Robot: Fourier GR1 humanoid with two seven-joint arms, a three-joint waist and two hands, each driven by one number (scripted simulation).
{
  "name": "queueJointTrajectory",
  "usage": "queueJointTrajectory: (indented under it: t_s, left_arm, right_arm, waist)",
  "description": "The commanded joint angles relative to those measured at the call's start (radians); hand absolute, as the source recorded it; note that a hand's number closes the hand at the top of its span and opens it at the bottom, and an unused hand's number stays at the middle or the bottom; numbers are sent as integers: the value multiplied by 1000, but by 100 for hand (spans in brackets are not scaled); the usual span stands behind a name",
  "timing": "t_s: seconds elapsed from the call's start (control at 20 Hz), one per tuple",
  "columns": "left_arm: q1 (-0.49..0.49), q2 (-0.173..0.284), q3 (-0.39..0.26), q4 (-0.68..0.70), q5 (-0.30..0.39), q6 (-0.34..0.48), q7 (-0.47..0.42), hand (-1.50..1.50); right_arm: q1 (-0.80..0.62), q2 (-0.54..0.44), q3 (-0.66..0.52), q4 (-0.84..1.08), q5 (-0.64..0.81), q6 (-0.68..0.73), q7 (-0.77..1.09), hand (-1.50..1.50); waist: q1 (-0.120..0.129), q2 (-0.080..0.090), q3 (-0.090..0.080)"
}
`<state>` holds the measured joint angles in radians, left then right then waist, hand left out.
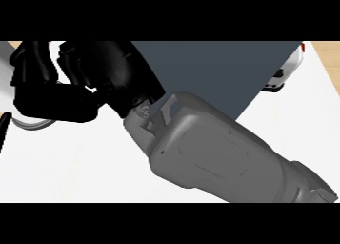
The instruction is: Pick up the wine, place it into the cabinet and close the cabinet
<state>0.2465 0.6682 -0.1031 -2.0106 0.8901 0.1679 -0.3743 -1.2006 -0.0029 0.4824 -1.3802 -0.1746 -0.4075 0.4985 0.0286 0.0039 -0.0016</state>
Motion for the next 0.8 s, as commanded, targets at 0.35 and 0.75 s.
queueJointTrajectory:
  t_s: [0.35, 0.75]
  left_arm:
    - [-13, -20, 47, 30, -11, -44, 21, -150]
    - [-16, -39, 17, 9, -40, -14, 28, -150]
  right_arm:
    - [13, -52, -130, 279, -34, 157, -229, 150]
    - [-12, -133, -135, 361, -46, 193, -307, 150]
  waist:
    - [-9, 4, 0]
    - [-14, 8, 1]
